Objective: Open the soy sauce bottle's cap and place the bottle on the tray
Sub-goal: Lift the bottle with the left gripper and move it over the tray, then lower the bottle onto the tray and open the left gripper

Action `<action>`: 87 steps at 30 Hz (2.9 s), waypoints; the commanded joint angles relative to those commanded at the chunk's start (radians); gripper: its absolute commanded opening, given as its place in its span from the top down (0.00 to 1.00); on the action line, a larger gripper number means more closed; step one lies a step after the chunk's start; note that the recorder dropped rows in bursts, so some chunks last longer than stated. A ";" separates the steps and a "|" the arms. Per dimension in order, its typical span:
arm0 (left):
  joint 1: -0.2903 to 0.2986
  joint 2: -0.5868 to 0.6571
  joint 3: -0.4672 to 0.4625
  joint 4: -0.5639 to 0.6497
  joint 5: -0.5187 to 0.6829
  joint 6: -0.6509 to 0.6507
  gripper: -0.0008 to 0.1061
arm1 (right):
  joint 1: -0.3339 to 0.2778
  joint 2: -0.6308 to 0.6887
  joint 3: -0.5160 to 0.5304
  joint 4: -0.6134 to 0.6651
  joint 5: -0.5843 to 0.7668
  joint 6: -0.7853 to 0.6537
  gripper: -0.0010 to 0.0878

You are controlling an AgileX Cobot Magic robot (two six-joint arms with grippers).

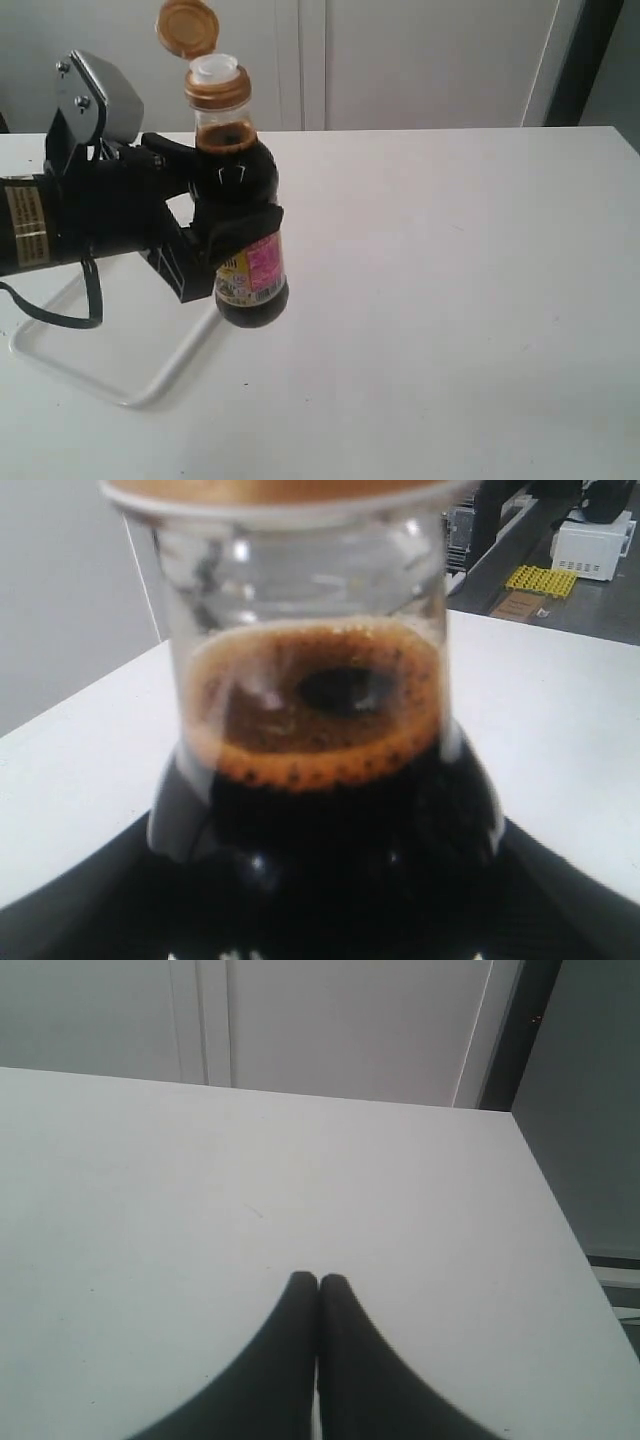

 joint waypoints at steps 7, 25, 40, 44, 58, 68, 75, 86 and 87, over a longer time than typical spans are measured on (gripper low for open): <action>0.118 0.000 0.000 0.008 -0.048 -0.005 0.99 | 0.000 0.000 0.000 0.000 0.000 0.000 0.99; 0.336 0.032 0.000 0.030 -0.123 -0.010 0.99 | 0.000 0.000 0.000 0.000 -0.004 0.000 0.99; 0.373 0.206 0.000 -0.026 -0.108 0.132 0.99 | 0.000 0.000 0.000 0.000 -0.004 0.000 0.99; 0.403 0.249 0.000 -0.027 -0.149 0.163 0.99 | 0.000 0.000 0.000 0.000 -0.006 0.000 0.99; 0.409 0.376 0.000 -0.065 -0.201 0.349 0.99 | 0.000 0.000 0.000 0.000 -0.006 0.000 0.99; 0.409 0.399 0.000 -0.052 -0.184 0.353 0.99 | 0.000 0.000 0.000 0.000 -0.006 0.000 0.99; 0.409 0.399 0.000 -0.050 -0.191 0.353 0.97 | 0.000 0.000 0.000 0.000 -0.006 -0.011 0.99; 0.409 0.399 0.000 -0.048 -0.257 0.349 0.29 | 0.000 0.000 0.000 0.000 -0.012 -0.009 0.99; 0.409 0.399 0.000 -0.048 -0.257 0.349 0.26 | 0.000 0.000 0.000 0.000 -0.018 -0.009 0.99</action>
